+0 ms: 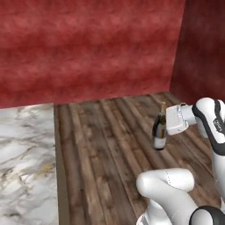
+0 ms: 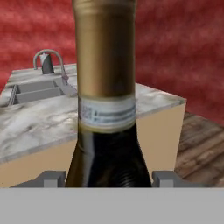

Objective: There is a wine glass and glass cup on the dining counter. Place the wine bottle next to the wine glass and the juice bottle next to the glass cup.

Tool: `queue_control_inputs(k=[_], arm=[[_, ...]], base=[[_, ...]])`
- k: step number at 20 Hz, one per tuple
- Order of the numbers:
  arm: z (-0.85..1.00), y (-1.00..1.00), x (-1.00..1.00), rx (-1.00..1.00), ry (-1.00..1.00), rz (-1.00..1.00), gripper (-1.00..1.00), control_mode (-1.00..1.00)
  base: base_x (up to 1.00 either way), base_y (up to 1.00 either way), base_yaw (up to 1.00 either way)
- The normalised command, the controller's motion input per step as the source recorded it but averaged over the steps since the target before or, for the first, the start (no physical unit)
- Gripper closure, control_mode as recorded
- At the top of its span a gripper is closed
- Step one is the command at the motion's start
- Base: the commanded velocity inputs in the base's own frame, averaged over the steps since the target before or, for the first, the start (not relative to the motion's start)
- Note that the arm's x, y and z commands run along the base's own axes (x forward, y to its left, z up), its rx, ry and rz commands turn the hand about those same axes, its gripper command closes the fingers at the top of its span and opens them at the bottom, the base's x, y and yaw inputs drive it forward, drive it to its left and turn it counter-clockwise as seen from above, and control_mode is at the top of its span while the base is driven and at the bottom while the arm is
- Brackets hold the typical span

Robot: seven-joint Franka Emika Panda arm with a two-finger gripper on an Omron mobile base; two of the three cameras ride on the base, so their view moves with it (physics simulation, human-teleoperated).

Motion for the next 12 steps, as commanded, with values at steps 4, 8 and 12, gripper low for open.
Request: queue_control_inputs(k=[4, 8, 12], arm=[[0.0, 0.0, 0.0, 0.0, 0.0, 0.0, 1.0, 1.0], [0.0, 0.0, 0.0, 0.0, 0.0, 0.0, 1.0, 1.0], [0.0, 0.0, 0.0, 0.0, 0.0, 0.0, 1.0, 1.0]], base=[[0.78, -0.23, 0.09], [0.78, -0.24, 0.07], [0.77, -0.26, 0.07]])
